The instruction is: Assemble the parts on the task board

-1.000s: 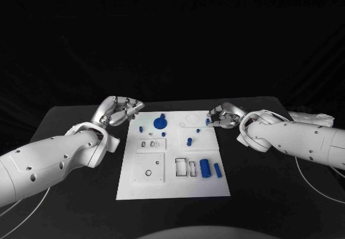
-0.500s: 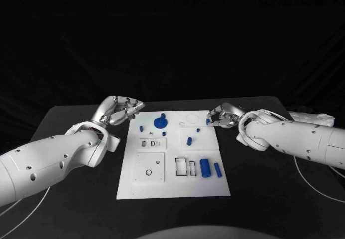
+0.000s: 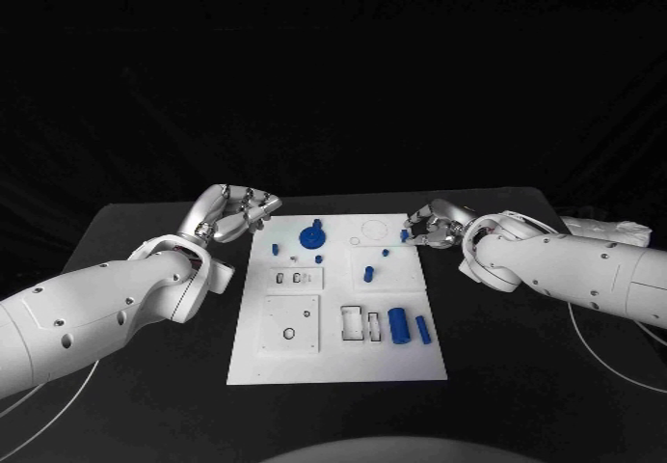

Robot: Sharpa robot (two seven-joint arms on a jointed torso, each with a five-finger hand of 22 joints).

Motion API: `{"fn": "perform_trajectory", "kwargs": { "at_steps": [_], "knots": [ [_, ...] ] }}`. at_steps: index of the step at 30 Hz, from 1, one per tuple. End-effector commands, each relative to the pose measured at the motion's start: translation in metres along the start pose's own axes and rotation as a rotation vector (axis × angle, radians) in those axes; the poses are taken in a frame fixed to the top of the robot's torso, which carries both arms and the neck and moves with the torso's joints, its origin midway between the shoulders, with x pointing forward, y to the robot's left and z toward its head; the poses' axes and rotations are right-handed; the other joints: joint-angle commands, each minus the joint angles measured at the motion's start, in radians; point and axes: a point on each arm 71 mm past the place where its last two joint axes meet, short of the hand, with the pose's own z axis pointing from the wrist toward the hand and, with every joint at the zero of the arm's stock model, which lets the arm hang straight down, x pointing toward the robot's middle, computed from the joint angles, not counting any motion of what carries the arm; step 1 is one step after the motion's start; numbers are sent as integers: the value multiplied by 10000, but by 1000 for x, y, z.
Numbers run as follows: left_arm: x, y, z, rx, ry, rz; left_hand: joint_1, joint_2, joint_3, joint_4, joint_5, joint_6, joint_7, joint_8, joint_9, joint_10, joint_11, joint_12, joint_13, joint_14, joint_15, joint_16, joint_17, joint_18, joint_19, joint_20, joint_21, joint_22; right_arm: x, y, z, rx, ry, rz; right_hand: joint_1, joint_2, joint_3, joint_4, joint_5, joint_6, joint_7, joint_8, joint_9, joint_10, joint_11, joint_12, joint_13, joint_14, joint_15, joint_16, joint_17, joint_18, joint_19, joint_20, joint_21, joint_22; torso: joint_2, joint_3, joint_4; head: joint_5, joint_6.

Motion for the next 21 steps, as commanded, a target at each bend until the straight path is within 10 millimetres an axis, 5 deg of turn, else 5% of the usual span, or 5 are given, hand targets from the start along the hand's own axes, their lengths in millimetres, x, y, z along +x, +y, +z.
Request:
{"fn": "perform_trajectory", "kwargs": {
  "at_steps": [1,21],
  "knots": [
    [2,-2,0,146,78,-86,43,36,-43,2,68,-8,-9,20,17,33,-51,-41,-17,76,2,-38,2,165,54,0,-38,-14,2,0,0,68,216,-146,112,-19,16,-28,35,-10,19,-11,-9,1031,-59,26,2618,1060,-48,41,2635,-67,1065,-84,45,2627,-4,-4,-9,-1,-12],
    [0,-3,-1,179,90,-7,43,36,-43,2,68,-8,-9,20,17,33,-51,-41,-17,76,2,-38,2,165,54,0,-38,-14,5,2,4,158,476,-196,193,82,55,-25,108,171,22,61,-4,1031,-46,26,2618,1060,-59,41,2635,-67,1065,-100,45,2627,6,-5,5,3,-61]
  ]
}}
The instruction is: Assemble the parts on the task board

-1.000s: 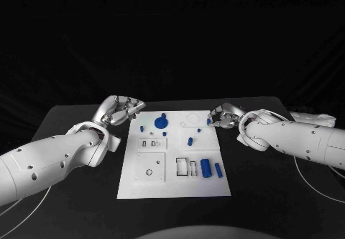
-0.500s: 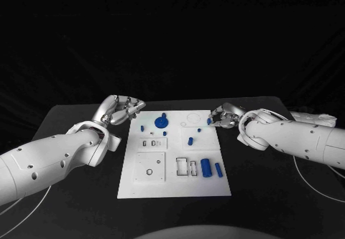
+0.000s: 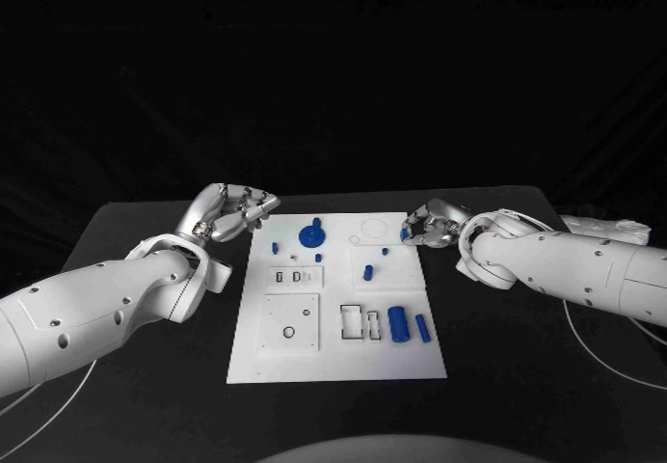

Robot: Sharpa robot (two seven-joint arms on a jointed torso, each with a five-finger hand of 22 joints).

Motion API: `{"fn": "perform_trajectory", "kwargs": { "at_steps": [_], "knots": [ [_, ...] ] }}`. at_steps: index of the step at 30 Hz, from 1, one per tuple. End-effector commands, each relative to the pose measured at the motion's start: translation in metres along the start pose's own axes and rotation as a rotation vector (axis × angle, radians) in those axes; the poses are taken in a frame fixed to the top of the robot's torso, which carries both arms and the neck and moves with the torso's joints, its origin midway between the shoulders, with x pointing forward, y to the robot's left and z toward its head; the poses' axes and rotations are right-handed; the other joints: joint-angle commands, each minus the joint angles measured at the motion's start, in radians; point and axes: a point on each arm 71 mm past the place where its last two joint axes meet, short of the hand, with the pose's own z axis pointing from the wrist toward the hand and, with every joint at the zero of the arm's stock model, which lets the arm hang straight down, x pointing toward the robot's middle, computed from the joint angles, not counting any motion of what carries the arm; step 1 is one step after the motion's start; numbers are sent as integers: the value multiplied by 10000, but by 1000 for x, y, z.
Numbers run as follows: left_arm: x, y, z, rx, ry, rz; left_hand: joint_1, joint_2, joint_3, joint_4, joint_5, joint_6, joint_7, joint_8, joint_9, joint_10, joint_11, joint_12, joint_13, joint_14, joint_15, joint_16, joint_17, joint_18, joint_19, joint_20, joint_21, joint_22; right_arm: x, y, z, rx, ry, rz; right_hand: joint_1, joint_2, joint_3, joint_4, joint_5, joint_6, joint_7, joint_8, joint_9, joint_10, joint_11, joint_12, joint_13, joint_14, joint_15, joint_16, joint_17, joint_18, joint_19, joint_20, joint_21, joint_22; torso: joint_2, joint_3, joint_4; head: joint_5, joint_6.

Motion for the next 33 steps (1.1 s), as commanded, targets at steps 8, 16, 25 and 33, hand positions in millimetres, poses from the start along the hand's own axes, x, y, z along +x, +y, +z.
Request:
{"fn": "perform_trajectory", "kwargs": {
  "at_steps": [8,16,25,33],
  "knots": [
    [1,-3,0,181,87,-5,69,53,-48,1,69,-19,-9,16,14,40,-51,-45,-46,67,1,-74,-40,164,79,0,-77,-18,2,0,2,131,289,-163,91,82,70,-14,107,107,-1,71,-8,1032,-45,-2,2609,1060,-63,41,2627,-67,1028,-68,45,2630,0,6,-18,72,-27],
    [1,-3,0,185,90,-6,69,53,-48,1,69,-19,-9,16,14,40,-51,-45,-46,67,1,-74,-40,164,79,0,-77,-18,2,1,4,167,319,-190,95,106,78,-4,127,126,7,73,-10,1032,-42,-2,2609,1060,-64,41,2627,-67,1028,-70,45,2630,-2,1,-12,56,-41],
    [1,-4,-1,247,96,44,69,53,-48,1,69,-19,-9,16,14,40,-51,-45,-46,67,1,-74,-40,164,79,0,-77,-18,2,1,5,175,297,-206,69,148,75,41,128,167,34,77,-16,1032,-32,-2,2609,1060,-64,41,2627,-67,1028,-73,45,2630,3,0,-20,86,-52],
    [1,-4,-1,248,99,65,69,53,-48,1,69,-19,-9,16,14,40,-51,-45,-46,67,1,-74,-40,164,79,0,-77,-18,2,2,6,208,272,-212,47,174,71,73,133,198,52,83,-18,1032,-22,-2,2609,1060,-63,41,2627,-67,1028,-73,45,2630,7,2,-13,74,-76]
  ]
}}
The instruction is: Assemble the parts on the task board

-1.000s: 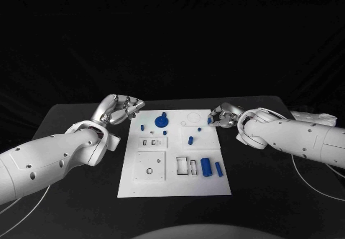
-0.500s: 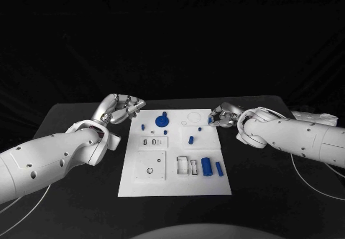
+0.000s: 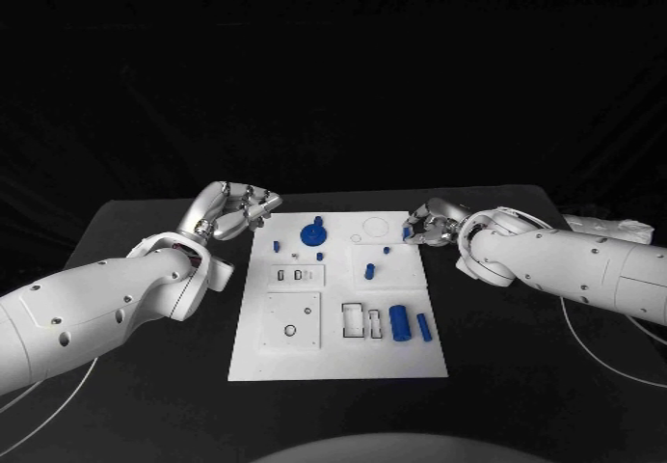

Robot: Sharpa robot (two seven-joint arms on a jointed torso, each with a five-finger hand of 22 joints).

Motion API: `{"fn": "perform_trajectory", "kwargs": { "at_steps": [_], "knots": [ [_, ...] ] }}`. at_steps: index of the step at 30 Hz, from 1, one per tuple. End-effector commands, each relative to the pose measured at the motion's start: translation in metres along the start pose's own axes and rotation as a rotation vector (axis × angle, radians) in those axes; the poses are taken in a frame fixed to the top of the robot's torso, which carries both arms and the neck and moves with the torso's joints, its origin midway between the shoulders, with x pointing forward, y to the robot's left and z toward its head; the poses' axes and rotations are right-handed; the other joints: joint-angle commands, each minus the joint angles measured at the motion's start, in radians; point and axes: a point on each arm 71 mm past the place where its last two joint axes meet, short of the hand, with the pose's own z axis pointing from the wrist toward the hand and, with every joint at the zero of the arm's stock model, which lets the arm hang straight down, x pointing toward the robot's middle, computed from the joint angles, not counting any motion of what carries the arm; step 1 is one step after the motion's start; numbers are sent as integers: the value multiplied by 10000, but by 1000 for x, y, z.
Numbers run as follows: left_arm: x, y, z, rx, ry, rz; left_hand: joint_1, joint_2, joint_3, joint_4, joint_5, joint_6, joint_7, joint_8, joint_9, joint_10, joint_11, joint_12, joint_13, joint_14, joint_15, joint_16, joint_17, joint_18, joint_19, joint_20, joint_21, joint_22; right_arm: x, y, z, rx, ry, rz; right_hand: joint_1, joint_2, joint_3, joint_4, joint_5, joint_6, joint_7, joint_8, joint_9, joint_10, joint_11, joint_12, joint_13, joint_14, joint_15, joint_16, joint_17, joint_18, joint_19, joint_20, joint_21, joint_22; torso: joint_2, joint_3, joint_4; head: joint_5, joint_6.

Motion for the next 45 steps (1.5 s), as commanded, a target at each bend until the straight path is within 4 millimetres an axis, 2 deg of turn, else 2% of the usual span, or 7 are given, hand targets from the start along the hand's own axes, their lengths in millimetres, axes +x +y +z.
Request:
{"fn": "perform_trajectory", "kwargs": {
  "at_steps": [1,11,27,37,41,45],
  "knots": [
    [1,-2,1,194,60,34,70,54,-49,1,69,-20,-9,17,9,40,-51,-45,-13,67,2,-35,-13,165,81,-1,-41,-11,1,0,0,46,116,-131,-11,132,42,55,38,115,12,39,-8,1033,-20,-51,2606,1060,-63,41,2631,-67,1029,-75,45,2633,5,-5,-3,10,-31],
    [0,-2,0,175,46,51,78,56,-51,1,70,-22,-9,16,10,41,-51,-47,-20,68,2,-40,-19,165,87,-1,-51,-12,1,2,1,29,96,-124,-27,155,31,91,35,231,26,76,0,1033,-6,-51,2606,1060,-56,41,2631,-67,1029,-73,45,2633,-8,10,-1,14,-49],
    [-1,-1,0,150,31,70,78,56,-51,1,70,-22,-9,16,10,41,-51,-47,-20,68,2,-40,-19,165,87,-1,-51,-12,2,3,2,57,63,-227,16,252,4,154,43,857,60,274,58,1033,27,-51,2606,1060,-31,41,2631,-67,1029,-53,45,2633,0,7,-2,24,-54],
    [0,-1,1,154,37,65,78,56,-51,1,70,-22,-9,16,10,41,-51,-47,-20,68,2,-40,-19,165,87,-1,-51,-12,2,3,2,78,-3,-340,34,251,-2,147,32,917,69,286,60,1033,34,-51,2606,1060,-28,41,2631,-67,1029,-51,45,2633,7,2,-2,30,-57],
    [-1,-1,0,152,31,68,78,56,-51,1,70,-22,-9,16,10,41,-51,-47,-20,68,2,-40,-19,165,87,-1,-51,-12,1,4,2,-9,-151,-345,104,289,-13,118,22,1272,89,403,102,1033,69,-51,2606,1060,-12,41,2631,-67,1029,-39,45,2633,5,-1,1,31,-57],
    [0,-1,1,157,32,65,78,56,-51,1,70,-22,-9,16,10,41,-51,-47,-20,68,2,-40,-19,165,87,-1,-51,-12,-1,6,1,-226,-464,-260,152,299,-82,93,-14,1751,124,546,158,1033,183,-51,2606,1060,61,41,2631,-67,1029,8,45,2633,1,0,5,45,-56]
  ]
}}
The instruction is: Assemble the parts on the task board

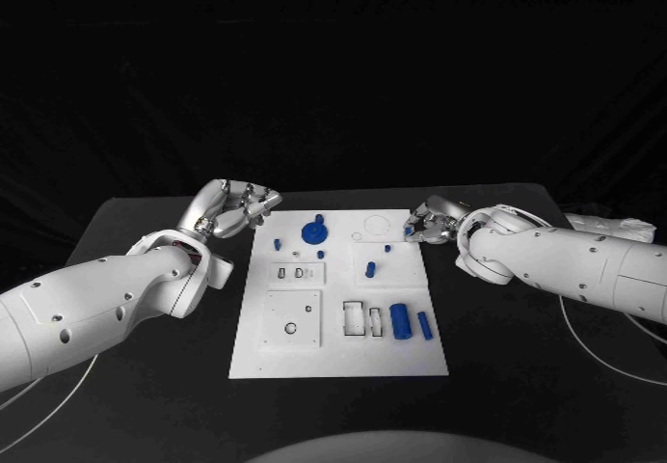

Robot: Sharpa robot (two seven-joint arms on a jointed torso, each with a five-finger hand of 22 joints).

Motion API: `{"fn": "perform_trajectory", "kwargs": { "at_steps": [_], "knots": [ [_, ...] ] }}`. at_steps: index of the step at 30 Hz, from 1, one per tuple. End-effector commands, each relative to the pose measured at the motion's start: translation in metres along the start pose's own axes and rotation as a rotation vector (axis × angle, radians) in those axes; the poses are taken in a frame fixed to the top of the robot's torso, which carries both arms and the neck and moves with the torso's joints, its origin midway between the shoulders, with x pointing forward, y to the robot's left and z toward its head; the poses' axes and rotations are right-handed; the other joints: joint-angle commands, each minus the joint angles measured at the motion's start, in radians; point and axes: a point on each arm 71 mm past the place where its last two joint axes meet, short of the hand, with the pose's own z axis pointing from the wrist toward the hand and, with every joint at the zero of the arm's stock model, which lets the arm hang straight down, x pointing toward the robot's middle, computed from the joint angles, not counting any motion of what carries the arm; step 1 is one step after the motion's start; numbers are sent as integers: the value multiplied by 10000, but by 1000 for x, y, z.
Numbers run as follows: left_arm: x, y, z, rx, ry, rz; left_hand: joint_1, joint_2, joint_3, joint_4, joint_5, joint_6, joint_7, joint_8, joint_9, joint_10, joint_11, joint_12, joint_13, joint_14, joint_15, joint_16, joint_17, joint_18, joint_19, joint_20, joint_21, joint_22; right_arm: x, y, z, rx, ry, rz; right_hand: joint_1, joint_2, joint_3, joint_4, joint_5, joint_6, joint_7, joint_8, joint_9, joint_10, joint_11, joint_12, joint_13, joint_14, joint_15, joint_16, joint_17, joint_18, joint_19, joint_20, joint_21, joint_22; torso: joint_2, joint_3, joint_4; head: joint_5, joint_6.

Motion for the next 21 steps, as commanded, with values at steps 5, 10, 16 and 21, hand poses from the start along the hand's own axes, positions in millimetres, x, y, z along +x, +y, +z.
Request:
{"fn": "perform_trajectory", "kwargs": {
  "at_steps": [5,10,16,21],
  "knots": [
    [1,-2,1,163,44,-2,78,56,-50,1,69,-22,-9,16,16,41,-50,-47,-11,68,2,-40,-9,165,87,-1,-55,-14,-4,6,-2,-457,-788,278,155,116,-161,-52,13,814,6,306,155,1037,172,66,2640,1060,150,41,2634,-66,1030,84,45,2629,-7,5,3,41,21],
    [0,-2,1,148,26,17,78,56,-50,1,69,-22,-9,16,16,41,-50,-47,-11,68,2,-40,-9,165,87,-1,-55,-14,-4,11,-5,-512,-1149,1145,162,81,-199,-60,-7,907,47,318,160,1037,205,66,2640,1060,167,41,2634,-66,1030,106,45,2629,-12,6,-15,93,34],
    [0,-1,1,140,21,27,78,56,-50,1,69,-22,-9,16,16,41,-50,-47,-11,68,2,-40,-9,165,87,-1,-55,-14,-5,26,-10,-528,-1075,2382,193,66,-212,-82,8,949,111,305,154,1037,250,66,2640,1060,200,41,2634,-66,1030,130,45,2629,-11,2,-2,123,67],
    [0,-1,1,141,26,27,78,56,-50,1,69,-22,-9,16,16,41,-50,-47,-11,68,2,-40,-9,165,87,-1,-55,-14,-8,49,-14,-927,-849,2778,260,65,-210,-125,59,935,176,246,128,1037,313,66,2640,1060,255,41,2634,-66,1030,172,45,2629,-10,-1,1,246,63]
  ]
}}
